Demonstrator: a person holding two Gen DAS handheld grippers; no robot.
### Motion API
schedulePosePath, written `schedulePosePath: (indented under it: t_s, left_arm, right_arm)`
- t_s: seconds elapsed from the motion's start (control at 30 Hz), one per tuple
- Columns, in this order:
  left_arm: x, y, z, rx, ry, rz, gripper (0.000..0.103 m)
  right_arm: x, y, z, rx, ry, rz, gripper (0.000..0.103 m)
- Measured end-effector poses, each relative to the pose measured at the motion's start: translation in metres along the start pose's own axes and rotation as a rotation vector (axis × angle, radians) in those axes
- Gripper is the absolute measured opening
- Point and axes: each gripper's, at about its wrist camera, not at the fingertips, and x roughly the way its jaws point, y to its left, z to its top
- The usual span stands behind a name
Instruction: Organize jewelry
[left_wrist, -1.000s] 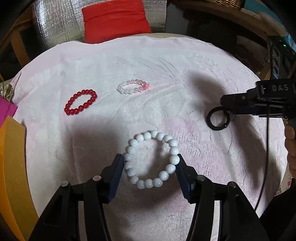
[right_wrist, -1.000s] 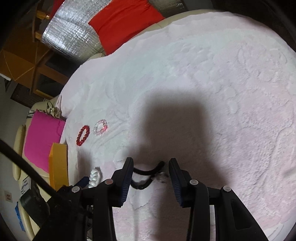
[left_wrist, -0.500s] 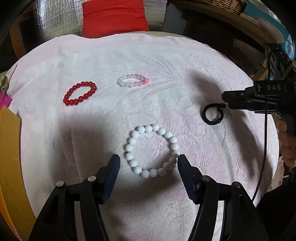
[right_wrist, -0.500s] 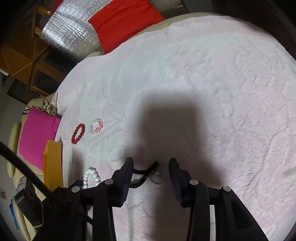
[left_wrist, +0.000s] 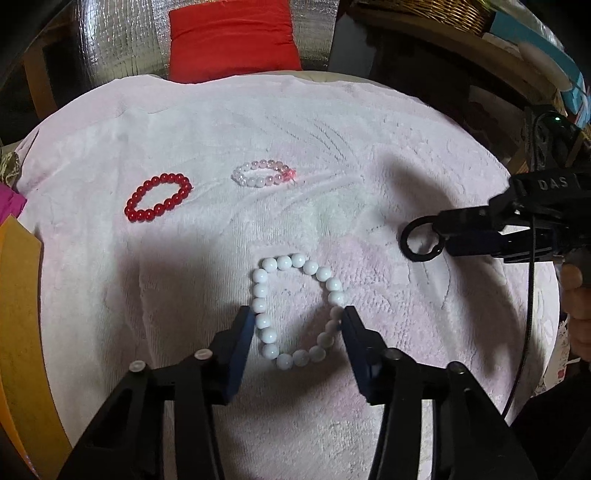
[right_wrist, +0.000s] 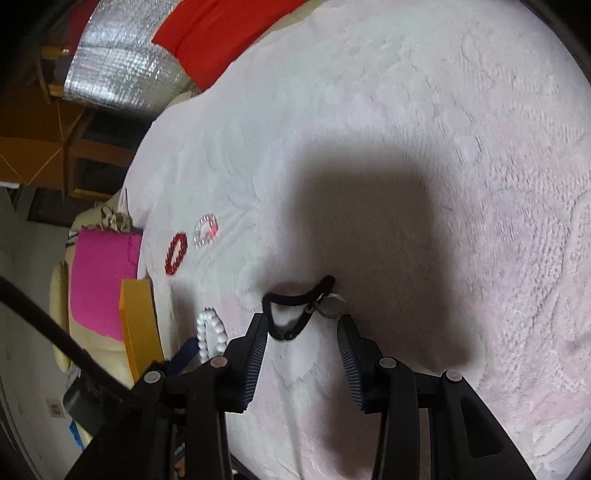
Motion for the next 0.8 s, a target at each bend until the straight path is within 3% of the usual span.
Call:
schedulePosePath:
  t_s: [0.2,0.33,0.47,0.67,0.8]
  left_arm:
    - [-0.003,0.009,0.004,-0.050,-0.017,0.007,0.048]
    - [0.000,0.014,0.000,-0.041,0.010,0.013,0.048]
    - [-0.001,0.012,-0.002,-0.027,0.022,-0.002,0.052]
    - [-0.006,-0.004,-0.005,0.007,0.021,-0.056,0.060]
    - [0.001,-0.010,-0.007,0.023,0.048,-0.040,0.062]
  right_arm:
    - [-0.008,0.019,0.008,-0.054,-0.161,0.024,0.043]
    - [-0.008,0.019,0.010,-0.046,-0.142,0.012,0.043]
    - [-0.009,0.014,0.007,-0.031,-0.134,-0.115,0.043]
    - [0.004,0.019,0.004,-0.023,-0.108,-0.093,0.043]
    - [0.017,0.029,0.004,-0.030,-0.123,-0.119,0.043]
